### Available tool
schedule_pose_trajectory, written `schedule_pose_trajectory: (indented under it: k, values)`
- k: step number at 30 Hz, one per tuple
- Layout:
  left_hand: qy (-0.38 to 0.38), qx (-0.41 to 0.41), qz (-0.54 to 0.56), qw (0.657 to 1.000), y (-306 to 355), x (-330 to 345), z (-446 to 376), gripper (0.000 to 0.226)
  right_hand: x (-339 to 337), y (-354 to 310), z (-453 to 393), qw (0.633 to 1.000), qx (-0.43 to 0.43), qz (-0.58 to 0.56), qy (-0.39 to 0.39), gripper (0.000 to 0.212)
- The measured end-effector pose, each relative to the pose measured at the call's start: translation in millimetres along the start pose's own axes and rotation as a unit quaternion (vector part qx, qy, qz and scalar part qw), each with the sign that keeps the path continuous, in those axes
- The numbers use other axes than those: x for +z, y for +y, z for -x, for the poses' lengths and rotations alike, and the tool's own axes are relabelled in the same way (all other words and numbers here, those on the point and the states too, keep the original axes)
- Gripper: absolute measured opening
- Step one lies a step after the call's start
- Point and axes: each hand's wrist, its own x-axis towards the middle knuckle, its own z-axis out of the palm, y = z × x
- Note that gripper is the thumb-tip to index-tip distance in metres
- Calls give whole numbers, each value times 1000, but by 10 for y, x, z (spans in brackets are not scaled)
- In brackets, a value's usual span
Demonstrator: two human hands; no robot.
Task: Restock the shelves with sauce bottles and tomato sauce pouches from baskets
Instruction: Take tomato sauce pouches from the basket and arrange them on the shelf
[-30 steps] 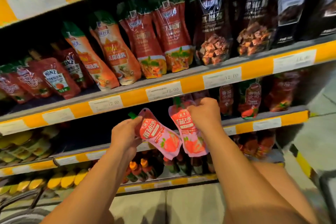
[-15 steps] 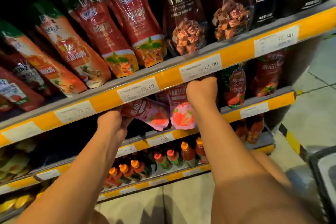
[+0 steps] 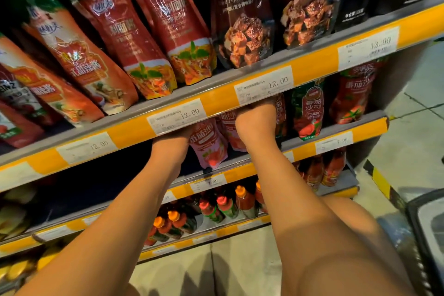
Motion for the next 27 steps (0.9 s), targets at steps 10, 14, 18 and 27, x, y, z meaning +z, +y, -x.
schedule_pose_trajectory:
  k: [10, 14, 18, 27]
  values:
    - [-8, -97, -38, 994, -313, -51, 51, 33, -125, 69, 34, 985, 58, 164, -24, 32]
    - [-1, -146, -101, 984, -476, -95, 184, 28, -119, 122, 55, 972, 43, 229, -22, 33]
    - [-23, -92, -114, 989, -503, -135, 207, 11, -136, 170, 41, 966, 50, 254, -20, 31]
    - [-62, -55, -139, 987, -529, -92, 246, 31, -67, 294, 98, 965, 78, 245, -59, 8]
